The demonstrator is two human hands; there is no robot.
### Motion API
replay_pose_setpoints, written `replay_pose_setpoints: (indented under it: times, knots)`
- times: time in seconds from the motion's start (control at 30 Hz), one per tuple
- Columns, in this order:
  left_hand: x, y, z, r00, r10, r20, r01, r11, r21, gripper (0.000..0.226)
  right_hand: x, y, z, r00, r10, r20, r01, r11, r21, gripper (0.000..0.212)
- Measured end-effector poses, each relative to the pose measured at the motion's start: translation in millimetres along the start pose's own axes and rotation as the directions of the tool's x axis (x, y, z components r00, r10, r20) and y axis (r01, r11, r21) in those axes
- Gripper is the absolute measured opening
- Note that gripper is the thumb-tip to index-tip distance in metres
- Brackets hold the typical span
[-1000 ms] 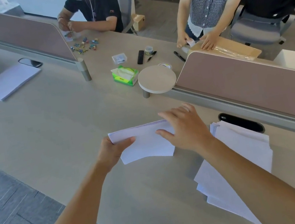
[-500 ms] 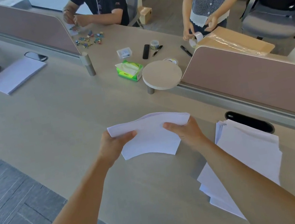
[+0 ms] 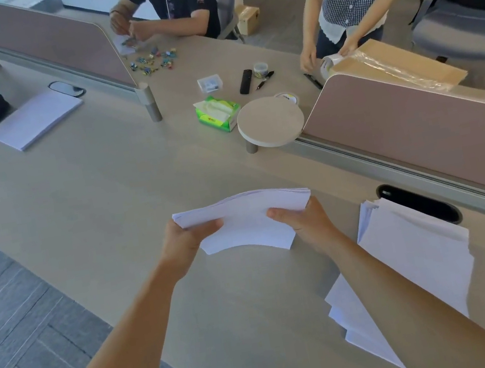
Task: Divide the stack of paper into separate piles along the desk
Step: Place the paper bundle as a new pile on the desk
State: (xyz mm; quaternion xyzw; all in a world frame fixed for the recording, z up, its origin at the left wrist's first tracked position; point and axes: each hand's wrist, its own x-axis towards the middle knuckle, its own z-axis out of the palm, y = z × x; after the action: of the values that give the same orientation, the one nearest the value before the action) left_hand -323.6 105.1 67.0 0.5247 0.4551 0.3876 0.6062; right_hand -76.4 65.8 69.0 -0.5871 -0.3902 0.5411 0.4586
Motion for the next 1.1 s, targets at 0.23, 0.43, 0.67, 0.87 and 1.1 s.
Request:
replay_pose_setpoints:
  times: [0.23, 0.43, 0.67, 0.87, 1.1]
  knots:
    - [0, 8, 0, 1.0, -0.011, -0.02, 0.011, 1.0, -0.005, 0.035, 3, 0, 3, 0.995, 0.029, -0.1, -0.032, 0.999, -0.021, 0.026]
    - [0, 31, -20, 0.995, -0.087, -0.055, 0.09, 0.995, 0.047, 0.021, 12, -28, 14, 0.98, -0.032, -0.197, 0.057, 0.991, 0.123, 0.007]
    - [-11, 30, -47, 0.973, -0.137, -0.188, 0.197, 0.914, 0.354, 0.024, 16, -36, 42, 0.985, -0.048, -0.167, 0.104, 0.931, 0.349, 0.012]
    - [-10, 24, -87, 0.988, -0.085, -0.131, 0.136, 0.882, 0.452, 0.022, 11, -38, 80, 0.989, -0.022, -0.148, 0.074, 0.931, 0.356, 0.024]
    - [-10, 25, -170, 0.997, -0.077, 0.02, 0.065, 0.932, 0.357, 0.027, 3, -65, 159, 0.972, -0.04, -0.233, 0.077, 0.985, 0.151, 0.01]
